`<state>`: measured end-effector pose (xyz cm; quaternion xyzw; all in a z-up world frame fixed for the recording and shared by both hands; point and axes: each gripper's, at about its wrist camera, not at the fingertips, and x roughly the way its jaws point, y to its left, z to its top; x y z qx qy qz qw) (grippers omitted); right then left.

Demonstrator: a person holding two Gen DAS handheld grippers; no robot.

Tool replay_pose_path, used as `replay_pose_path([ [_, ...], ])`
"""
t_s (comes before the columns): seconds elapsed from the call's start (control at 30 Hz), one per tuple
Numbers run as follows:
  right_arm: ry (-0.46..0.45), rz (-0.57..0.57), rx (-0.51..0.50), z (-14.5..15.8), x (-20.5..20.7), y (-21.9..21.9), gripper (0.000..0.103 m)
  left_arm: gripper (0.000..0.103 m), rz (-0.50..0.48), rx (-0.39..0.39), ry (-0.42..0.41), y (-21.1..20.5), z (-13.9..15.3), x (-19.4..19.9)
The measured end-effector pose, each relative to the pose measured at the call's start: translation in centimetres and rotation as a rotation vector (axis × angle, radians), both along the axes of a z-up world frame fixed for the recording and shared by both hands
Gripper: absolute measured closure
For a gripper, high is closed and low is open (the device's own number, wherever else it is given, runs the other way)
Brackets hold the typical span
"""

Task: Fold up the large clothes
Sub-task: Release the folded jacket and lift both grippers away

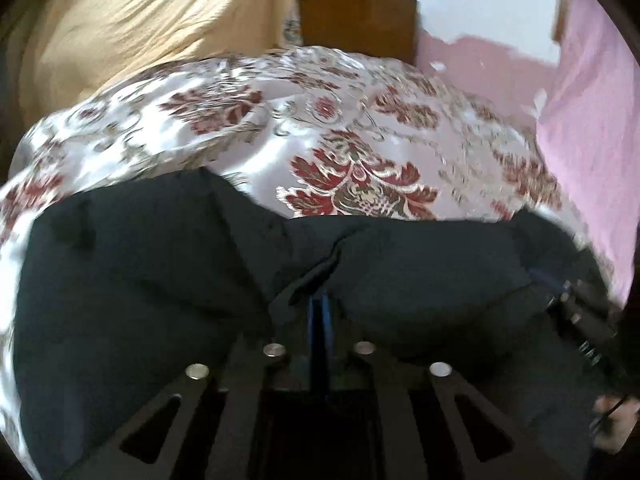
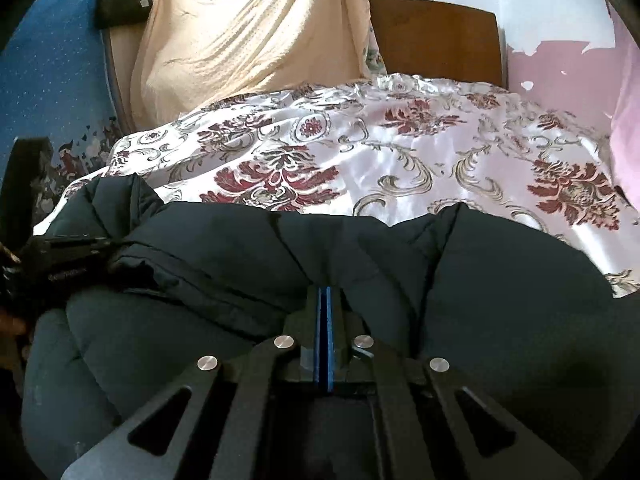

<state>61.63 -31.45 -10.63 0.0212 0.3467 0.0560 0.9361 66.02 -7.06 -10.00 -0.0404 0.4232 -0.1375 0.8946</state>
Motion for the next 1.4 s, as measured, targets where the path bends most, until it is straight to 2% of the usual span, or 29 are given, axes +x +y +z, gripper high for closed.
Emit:
replay_pose_path([
  [0.03, 0.008, -0.003, 0.004, 0.3, -0.2, -0.1, 0.099, 0.081, 0.031, -0.03, 0.004, 0.6, 0.4, -0.6],
  [0.07, 0.012, -0.009, 0.005, 0.7, -0.6, -0.2, 0.098, 0.06, 0.093, -0.028, 0.009, 1.2, 0.8, -1.2],
  [0.1, 0.012, -0.016, 0.007, 0.9, -1.0, -0.2, 0.093, 0.047, 0.141, -0.022, -0.005, 1.6, 1.3, -2.0],
  [0.17, 0.007, -0.031, 0.013, 1.6, -1.8, -0.2, 0.085, 0.038, 0.169, -0.013, -0.038, 1.9, 2.3, -3.2],
  [0.2, 0.009, -0.036, 0.008, 1.7, -2.1, -0.1, 0.08, 0.028, 0.169, -0.006, -0.038, 1.9, 2.5, -3.6],
  [0.27, 0.019, -0.04, 0.003, 2.4, -2.8, 0.1, 0.068, 0.017, 0.158, 0.012, -0.031, 1.7, 3.2, -4.8],
  [0.33, 0.02, -0.033, 0.018, 3.1, -3.8, 0.2, 0.03, 0.015, 0.156, 0.034, -0.04, 1.4, 3.6, -6.6],
  [0.37, 0.015, -0.028, 0.022, 3.5, -4.4, 0.3, 0.023, 0.013, 0.157, 0.041, -0.04, 1.3, 3.7, -7.3],
  [0.47, 0.008, -0.022, 0.01, 4.4, -6.5, 1.0, 0.022, 0.011, 0.161, 0.03, -0.046, 1.4, 4.5, -10.1],
  [0.6, 0.005, -0.04, 0.021, 5.6, -9.9, 0.9, 0.017, 0.0, 0.216, -0.024, -0.061, 2.6, 6.4, -13.9],
  [0.73, -0.01, -0.057, 0.024, 7.5, -13.4, 0.5, 0.013, 0.0, 0.223, -0.034, -0.102, 3.0, 8.7, -16.7],
  [0.83, -0.045, -0.063, 0.023, 9.7, -16.0, 0.3, 0.006, 0.0, 0.204, -0.005, -0.122, 2.8, 10.5, -18.8],
  [1.07, -0.083, -0.083, 0.062, 14.3, -21.2, 1.0, 0.004, 0.0, 0.189, 0.071, -0.187, 2.2, 14.1, -24.7],
  [1.27, -0.082, -0.075, 0.055, 15.6, -26.5, 2.1, 0.003, 0.0, 0.163, 0.151, -0.196, 2.5, 15.4, -30.0],
  [1.4, -0.073, -0.072, 0.067, 16.1, -29.9, 2.6, 0.003, 0.0, 0.151, 0.165, -0.195, 3.2, 15.7, -33.2],
])
